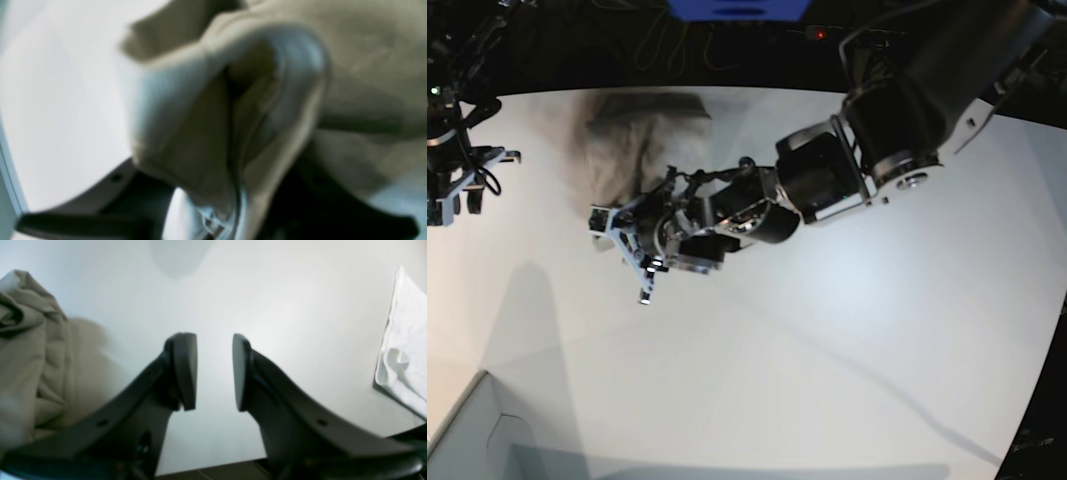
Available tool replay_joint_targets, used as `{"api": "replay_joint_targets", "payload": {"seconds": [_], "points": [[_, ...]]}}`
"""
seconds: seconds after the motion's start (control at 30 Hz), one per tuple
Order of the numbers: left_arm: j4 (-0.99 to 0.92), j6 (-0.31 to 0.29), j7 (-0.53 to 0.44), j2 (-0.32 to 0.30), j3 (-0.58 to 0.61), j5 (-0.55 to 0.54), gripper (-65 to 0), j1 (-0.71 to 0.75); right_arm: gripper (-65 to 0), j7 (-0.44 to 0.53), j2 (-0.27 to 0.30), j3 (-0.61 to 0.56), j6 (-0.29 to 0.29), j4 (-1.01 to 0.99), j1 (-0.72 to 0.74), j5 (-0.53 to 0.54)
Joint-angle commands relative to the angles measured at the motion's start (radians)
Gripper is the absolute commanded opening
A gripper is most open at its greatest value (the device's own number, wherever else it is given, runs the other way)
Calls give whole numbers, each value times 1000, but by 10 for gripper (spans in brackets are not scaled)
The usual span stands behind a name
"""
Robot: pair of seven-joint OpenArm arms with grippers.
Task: Layout the t-shirt on the table in an organized manner, then fold the t-shirt properly
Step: 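Fold the bundle over with the left gripper toward the right gripper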
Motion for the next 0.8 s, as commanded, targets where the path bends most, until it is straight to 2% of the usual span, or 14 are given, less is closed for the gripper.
{"api": "replay_joint_targets", "payload": {"seconds": [0.0, 0.13, 0.2, 0.27, 0.6, 0.77], "points": [[21, 7, -14, 13, -5, -2, -470, -30, -469, 25, -2, 2, 0, 21, 4, 13], [49, 7, -7, 13, -16, 1, -352, -30, -469, 32, -6, 2, 0, 33, -19, 13], [49, 7, -5, 13, -17, 0, -320, -30, -469, 31, -8, 2, 0, 33, -22, 13], [49, 7, -5, 13, -23, -5, -320, -30, -469, 31, -8, 2, 0, 34, -22, 13], [89, -1, -5, 13, -232, 1, -320, -30, -469, 26, -8, 2, 0, 34, -22, 13], [109, -2, -3, 13, -235, 3, -320, -30, -469, 26, -8, 2, 0, 34, -22, 13]]}}
